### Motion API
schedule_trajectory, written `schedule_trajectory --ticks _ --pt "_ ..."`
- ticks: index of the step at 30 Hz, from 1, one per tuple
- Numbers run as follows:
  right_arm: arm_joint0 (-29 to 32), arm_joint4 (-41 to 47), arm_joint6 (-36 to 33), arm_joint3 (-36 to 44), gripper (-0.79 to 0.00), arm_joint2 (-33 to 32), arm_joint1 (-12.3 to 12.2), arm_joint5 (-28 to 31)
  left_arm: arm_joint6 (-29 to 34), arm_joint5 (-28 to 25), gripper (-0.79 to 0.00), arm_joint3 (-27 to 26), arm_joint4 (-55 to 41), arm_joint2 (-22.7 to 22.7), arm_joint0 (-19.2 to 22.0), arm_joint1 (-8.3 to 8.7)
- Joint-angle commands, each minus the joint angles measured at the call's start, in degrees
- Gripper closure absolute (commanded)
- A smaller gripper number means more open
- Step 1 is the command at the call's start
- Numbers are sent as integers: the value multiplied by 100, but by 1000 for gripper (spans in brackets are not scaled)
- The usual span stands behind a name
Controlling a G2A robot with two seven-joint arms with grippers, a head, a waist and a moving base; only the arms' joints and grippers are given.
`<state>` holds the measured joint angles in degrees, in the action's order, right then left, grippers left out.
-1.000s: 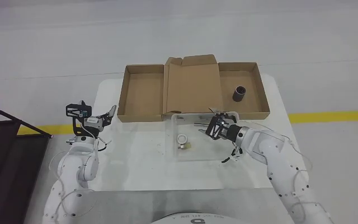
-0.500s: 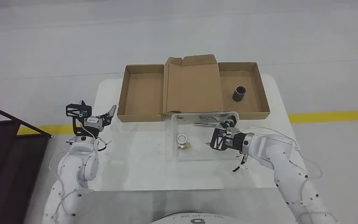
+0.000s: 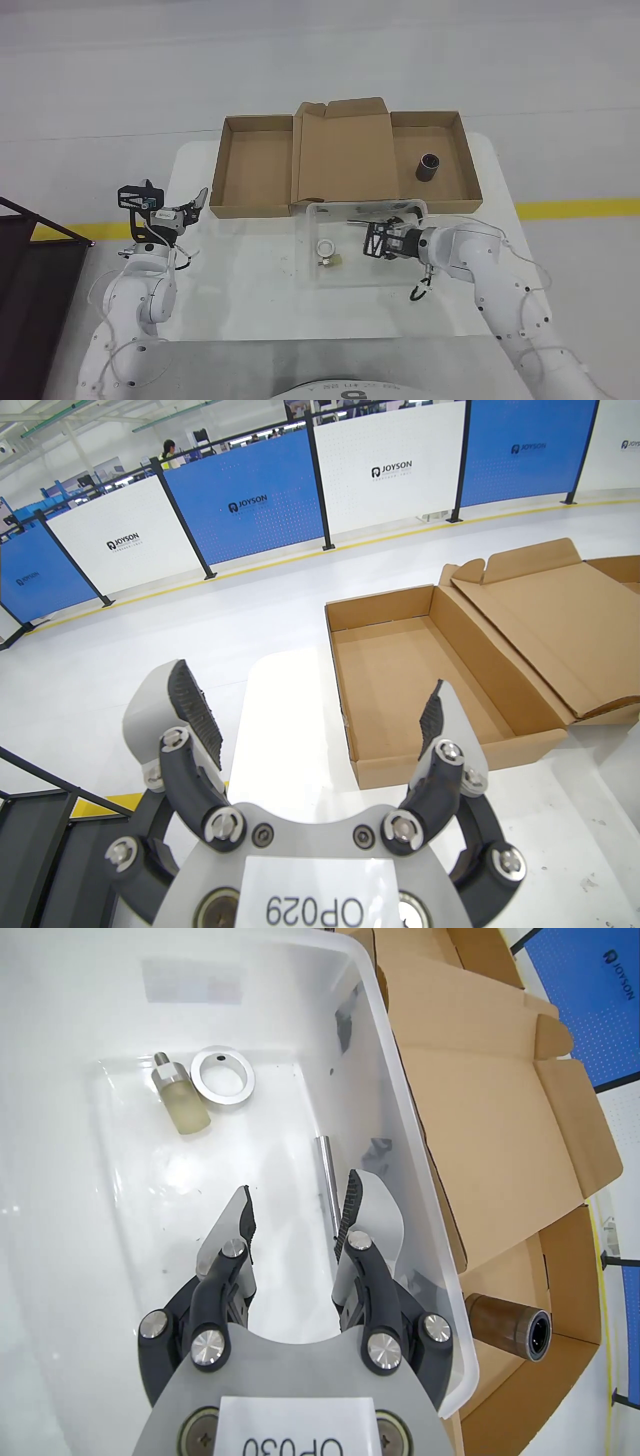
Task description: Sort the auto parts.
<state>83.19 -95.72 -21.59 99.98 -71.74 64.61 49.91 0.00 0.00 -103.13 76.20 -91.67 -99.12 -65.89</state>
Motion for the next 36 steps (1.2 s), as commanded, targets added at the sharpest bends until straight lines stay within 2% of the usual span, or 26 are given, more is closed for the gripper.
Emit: schedule_trajectory --ticks 1,21,29,36 --pt "-82 -6 -232 -27 -369 85 7 -19 0 0 -785 0 0 0 0 0" --pt "-631 165 -1532 -611 -376 466 55 -332 0 0 -785 0 0 0 0 0" --pt "-828 272 -1985 -825 -345 636 73 -254 0 0 -785 0 0 0 0 0" --pt "-906 385 -2192 -790 -320 728 52 117 0 0 -785 0 0 0 0 0"
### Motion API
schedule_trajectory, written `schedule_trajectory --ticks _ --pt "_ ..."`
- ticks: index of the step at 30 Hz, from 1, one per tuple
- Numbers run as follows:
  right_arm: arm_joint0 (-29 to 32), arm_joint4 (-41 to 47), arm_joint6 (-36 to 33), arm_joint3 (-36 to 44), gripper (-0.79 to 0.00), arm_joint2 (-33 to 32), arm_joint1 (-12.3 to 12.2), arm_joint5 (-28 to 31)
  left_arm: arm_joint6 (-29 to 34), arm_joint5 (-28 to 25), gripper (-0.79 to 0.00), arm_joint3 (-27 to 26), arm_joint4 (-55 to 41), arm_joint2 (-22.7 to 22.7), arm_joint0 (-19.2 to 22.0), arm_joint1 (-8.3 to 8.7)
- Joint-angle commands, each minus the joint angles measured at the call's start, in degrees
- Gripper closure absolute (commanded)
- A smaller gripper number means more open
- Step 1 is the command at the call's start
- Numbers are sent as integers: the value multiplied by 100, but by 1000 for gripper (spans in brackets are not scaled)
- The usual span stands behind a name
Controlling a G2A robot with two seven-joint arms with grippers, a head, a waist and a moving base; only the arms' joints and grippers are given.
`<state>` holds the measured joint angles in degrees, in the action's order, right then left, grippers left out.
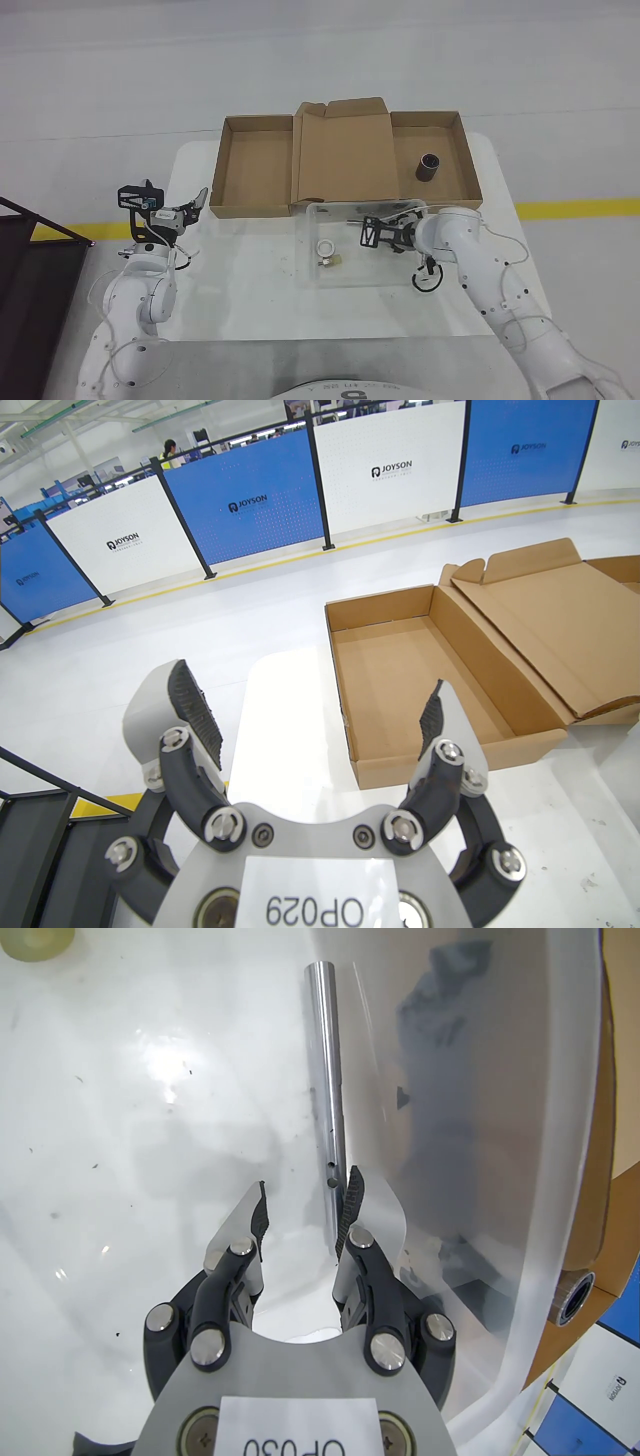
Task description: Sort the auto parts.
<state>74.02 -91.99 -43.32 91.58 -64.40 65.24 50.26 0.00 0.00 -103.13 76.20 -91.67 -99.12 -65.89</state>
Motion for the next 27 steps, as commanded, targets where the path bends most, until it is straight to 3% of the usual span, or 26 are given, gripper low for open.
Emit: schedule_trajectory --ticks 1,12,27 --pt "26 23 -21 108 -317 -17 -22 155 0 0 -785 0 0 0 0 0" --pt "145 13 -62 393 -323 -134 -97 109 0 0 -785 0 0 0 0 0" --pt "-668 440 -504 -432 -259 735 136 -406 0 0 -785 0 0 0 0 0"
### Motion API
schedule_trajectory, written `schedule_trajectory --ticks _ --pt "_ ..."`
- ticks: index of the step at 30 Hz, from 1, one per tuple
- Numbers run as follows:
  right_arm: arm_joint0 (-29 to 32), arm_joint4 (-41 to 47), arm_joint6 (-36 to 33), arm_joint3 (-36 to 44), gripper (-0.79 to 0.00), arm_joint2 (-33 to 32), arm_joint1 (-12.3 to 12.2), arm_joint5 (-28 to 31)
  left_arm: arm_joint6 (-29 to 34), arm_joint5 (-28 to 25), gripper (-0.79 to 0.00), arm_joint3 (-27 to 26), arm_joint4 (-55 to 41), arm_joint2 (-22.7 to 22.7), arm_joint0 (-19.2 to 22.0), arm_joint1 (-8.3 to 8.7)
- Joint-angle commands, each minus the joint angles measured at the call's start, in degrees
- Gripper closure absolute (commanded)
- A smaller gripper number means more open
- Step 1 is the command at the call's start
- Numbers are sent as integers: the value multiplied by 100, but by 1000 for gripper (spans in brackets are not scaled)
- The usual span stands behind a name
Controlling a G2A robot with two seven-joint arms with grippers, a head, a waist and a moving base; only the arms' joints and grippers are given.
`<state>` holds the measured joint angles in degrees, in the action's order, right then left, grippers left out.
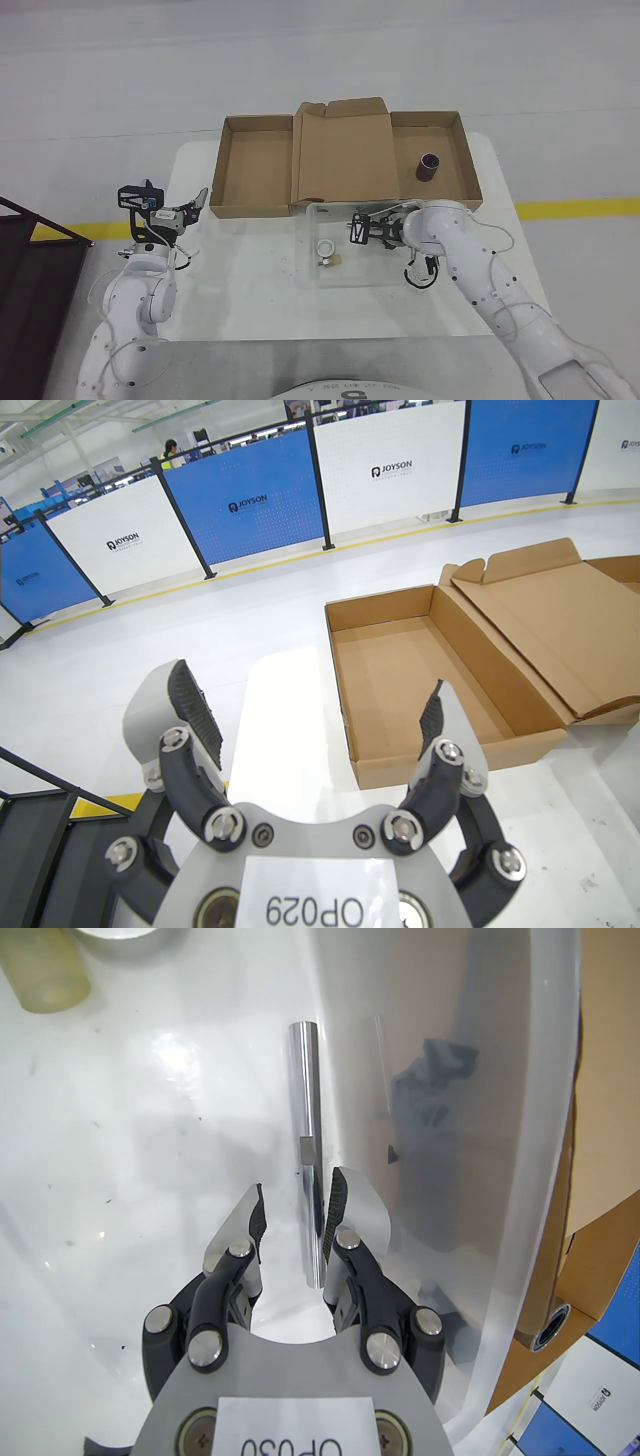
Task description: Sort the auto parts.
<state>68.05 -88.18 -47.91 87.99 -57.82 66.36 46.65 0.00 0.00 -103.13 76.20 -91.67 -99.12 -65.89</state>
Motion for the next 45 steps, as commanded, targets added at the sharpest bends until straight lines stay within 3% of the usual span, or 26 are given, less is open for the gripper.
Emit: schedule_trajectory --ticks 1,9,16,17,19,27,37,45 --pt "-122 101 -74 -128 -259 129 42 -70 0 0 -785 0 0 0 0 0" --pt "-351 425 -155 -400 -179 277 92 -15 0 0 -785 0 0 0 0 0" --pt "-407 532 -250 -522 -169 358 96 26 0 0 -785 0 0 0 0 0" --pt "-416 546 -245 -531 -139 369 96 31 0 0 -785 0 0 0 0 0" --pt "-427 546 -233 -539 0 383 94 23 0 0 -785 0 0 0 0 0" --pt "-190 530 148 -12 0 117 -24 189 0 0 -785 0 0 0 0 0" --pt "929 327 928 1322 0 -810 -328 232 0 0 -785 0 0 0 0 0" --pt "1654 229 1458 1913 0 -1455 -478 -32 0 0 -785 0 0 0 0 0"
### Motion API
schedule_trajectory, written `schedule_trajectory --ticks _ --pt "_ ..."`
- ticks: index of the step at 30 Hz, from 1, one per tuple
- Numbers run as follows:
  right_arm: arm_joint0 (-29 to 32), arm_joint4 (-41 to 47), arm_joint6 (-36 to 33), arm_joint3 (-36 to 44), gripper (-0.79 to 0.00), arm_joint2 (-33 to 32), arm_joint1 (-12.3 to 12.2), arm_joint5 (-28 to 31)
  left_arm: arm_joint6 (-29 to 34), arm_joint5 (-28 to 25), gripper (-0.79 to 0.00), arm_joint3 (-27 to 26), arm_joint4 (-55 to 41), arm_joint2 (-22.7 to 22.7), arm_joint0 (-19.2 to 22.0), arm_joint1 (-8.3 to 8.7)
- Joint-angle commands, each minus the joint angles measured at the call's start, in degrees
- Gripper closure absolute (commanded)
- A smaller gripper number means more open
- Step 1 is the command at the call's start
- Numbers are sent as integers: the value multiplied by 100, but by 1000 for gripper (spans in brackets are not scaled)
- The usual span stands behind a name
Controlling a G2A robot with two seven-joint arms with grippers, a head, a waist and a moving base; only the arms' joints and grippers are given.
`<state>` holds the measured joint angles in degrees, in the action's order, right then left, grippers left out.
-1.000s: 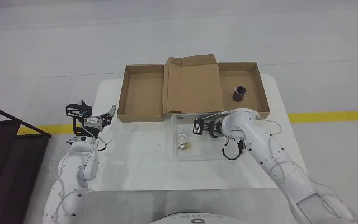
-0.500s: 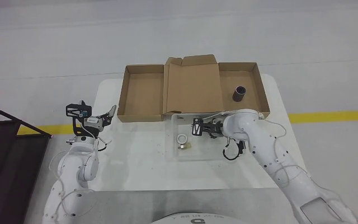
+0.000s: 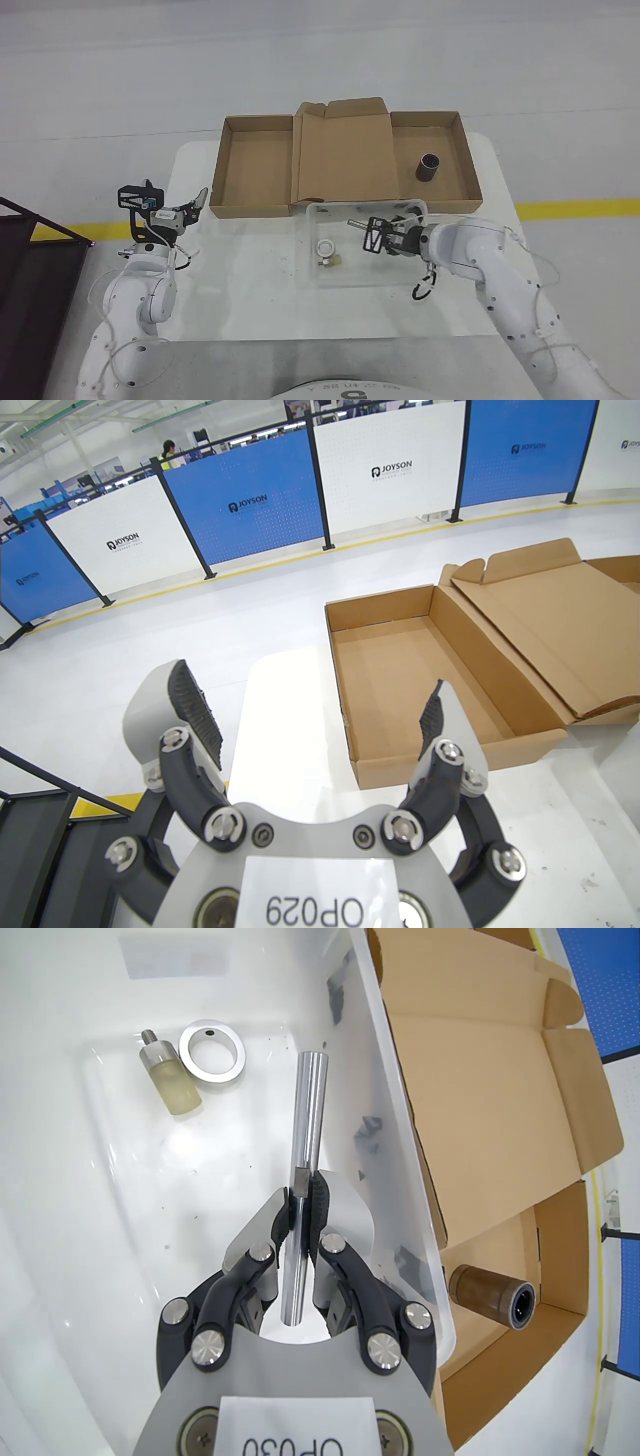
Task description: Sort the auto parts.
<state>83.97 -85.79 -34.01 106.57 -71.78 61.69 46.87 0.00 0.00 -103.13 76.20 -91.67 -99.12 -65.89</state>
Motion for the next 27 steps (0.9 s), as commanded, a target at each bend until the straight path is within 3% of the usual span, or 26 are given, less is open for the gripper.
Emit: schedule_trajectory --ticks 1,11,15,22,27 --pt "134 -19 169 131 0 -127 -22 -117 0 0 -785 0 0 0 0 0" --pt "1050 -525 1325 1087 0 -1047 -156 -789 0 0 -785 0 0 0 0 0" --pt "900 -577 1274 1078 0 -1272 -177 -869 0 0 -785 0 0 0 0 0" --pt "-21 -628 246 444 0 -1011 -128 -1173 0 0 -785 0 0 0 0 0" --pt "-708 -839 -538 -102 0 -366 -64 -932 0 0 -785 0 0 0 0 0"
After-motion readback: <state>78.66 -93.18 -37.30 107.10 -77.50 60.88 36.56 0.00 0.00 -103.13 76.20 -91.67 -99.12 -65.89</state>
